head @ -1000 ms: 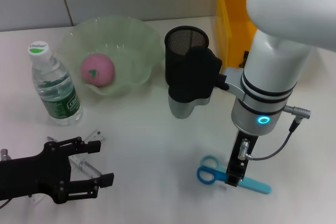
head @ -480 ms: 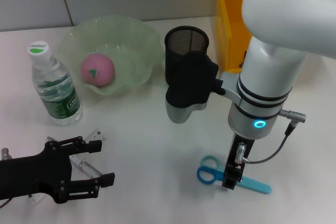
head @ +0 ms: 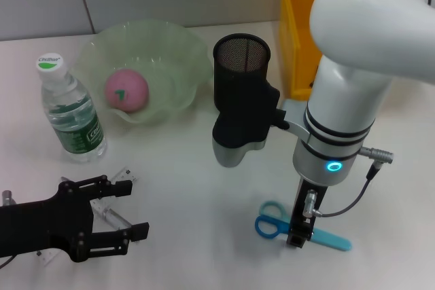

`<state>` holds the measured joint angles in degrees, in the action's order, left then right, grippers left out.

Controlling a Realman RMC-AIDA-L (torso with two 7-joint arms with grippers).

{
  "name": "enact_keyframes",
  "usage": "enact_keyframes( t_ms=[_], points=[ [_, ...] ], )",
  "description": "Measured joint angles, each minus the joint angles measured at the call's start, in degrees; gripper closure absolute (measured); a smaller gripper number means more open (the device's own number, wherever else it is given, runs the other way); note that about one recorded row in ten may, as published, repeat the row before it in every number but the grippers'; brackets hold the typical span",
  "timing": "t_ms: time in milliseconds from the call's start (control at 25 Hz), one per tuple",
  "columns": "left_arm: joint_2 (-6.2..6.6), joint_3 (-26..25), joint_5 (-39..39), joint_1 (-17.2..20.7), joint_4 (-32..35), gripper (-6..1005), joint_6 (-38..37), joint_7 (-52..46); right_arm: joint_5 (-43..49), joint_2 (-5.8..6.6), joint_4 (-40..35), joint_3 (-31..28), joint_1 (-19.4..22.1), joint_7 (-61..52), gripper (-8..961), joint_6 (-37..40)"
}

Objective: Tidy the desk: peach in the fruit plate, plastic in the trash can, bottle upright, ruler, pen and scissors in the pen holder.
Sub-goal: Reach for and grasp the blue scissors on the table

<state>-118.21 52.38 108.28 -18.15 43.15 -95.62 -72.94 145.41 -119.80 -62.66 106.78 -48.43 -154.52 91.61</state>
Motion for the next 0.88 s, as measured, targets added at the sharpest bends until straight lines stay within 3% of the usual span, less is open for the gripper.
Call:
enact_keyframes(
  t_ms=[160,360,880],
  points=[
    [0.00,0.00,0.00,-0.01,0.00,185,-0.15,0.00,-0.07,0.00,-0.01,0.47,0.08,-0.13,492,-0.13],
    [-0.03,0.00,-0.04,0.01,0.00,185,-0.19,0.00,-0.07,0.00,-0.01,0.43,0.09,-0.32,600,-0.13],
    [-0.09,0.00,-0.10,0.12,0.00,185,-0.28,-0.01,-0.05,0.00,-0.01,0.36,0.18,-0.11,607,-0.14]
  ],
)
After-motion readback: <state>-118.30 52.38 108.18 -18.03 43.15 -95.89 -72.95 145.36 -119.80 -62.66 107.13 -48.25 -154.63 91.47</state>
